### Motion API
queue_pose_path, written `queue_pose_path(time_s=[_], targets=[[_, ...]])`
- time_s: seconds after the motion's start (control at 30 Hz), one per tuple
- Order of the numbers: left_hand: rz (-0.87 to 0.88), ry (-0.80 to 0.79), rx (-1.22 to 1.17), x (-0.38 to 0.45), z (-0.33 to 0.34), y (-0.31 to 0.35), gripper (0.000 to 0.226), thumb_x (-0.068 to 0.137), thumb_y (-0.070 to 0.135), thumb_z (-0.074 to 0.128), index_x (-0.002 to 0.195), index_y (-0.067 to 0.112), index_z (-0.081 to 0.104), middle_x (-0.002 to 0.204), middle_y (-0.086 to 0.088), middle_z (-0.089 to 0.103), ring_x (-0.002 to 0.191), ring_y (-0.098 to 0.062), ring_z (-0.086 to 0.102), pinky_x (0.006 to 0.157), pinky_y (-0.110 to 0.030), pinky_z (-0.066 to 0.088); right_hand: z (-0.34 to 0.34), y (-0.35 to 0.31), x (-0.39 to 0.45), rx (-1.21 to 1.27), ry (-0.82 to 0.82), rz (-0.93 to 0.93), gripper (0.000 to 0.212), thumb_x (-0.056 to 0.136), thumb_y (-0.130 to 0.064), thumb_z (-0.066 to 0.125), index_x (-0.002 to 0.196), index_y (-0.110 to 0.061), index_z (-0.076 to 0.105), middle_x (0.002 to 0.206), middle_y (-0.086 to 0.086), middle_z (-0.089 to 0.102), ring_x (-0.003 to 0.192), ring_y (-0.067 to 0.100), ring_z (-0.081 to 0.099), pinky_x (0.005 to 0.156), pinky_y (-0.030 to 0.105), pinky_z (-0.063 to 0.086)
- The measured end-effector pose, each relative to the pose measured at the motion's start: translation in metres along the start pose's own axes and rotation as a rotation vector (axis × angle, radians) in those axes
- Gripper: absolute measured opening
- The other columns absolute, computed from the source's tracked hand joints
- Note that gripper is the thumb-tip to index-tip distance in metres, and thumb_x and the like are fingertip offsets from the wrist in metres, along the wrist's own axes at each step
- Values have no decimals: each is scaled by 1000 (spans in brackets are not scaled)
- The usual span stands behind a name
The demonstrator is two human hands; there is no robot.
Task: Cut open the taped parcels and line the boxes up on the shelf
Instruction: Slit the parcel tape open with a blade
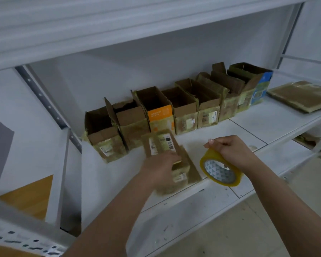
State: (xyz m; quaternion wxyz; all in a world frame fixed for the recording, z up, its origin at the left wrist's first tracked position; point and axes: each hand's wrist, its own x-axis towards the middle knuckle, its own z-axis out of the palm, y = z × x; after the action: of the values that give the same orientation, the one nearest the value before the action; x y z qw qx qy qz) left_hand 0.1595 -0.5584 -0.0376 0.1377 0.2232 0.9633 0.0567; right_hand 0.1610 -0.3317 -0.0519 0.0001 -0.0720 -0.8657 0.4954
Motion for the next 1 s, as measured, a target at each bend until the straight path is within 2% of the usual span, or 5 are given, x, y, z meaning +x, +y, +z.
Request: queue_pose_path(time_s=[0.2, 0.3, 0.43, 0.8, 1.0], targets=[[-19, 42, -320, -11, -4, -32, 53, 86, 12, 65, 135, 30, 55, 139, 11, 53, 127, -14, 50, 97, -28, 46, 5, -20, -8, 15, -147, -65, 23, 95, -43, 59, 93, -32, 79, 97, -12, 74, 91, 9, 68, 82, 29, 52], [-52, 248, -542, -9, 0, -18, 28, 95, 39, 58, 119, 25, 63, 115, 9, 65, 109, -13, 59, 88, -29, 48, 6, -27, -15, -23, -167, -113, 32, 92, -47, 59, 95, -23, 79, 94, 1, 76, 88, 15, 71, 84, 31, 55], [-123, 412, -997, -8, -4, 17, 66, 71, 80, 44, 88, 23, 72, 85, 7, 73, 83, -5, 65, 70, -20, 44, 4, -37, -25, -90, -192, -190, 51, 95, -49, 55, 97, 0, 70, 89, 23, 69, 83, 36, 67, 84, 47, 53], [-139, 635, -780, -12, -14, -1, 29, 84, 40, 73, 64, 24, 59, 57, 9, 63, 55, -8, 61, 59, -28, 50, 1, -44, -33, 310, -313, -99, 47, 76, -51, 66, 102, -13, 74, 63, -3, 71, 53, 5, 66, 48, 15, 48], [-357, 702, -693, -38, 4, -53, 33, 88, 43, 67, 66, 22, 54, 63, 6, 61, 58, -5, 58, 51, -19, 37, -1, -40, -21, 223, -362, -92, 63, 55, -61, 73, 100, -17, 77, 93, 8, 76, 91, 28, 72, 87, 41, 56]])
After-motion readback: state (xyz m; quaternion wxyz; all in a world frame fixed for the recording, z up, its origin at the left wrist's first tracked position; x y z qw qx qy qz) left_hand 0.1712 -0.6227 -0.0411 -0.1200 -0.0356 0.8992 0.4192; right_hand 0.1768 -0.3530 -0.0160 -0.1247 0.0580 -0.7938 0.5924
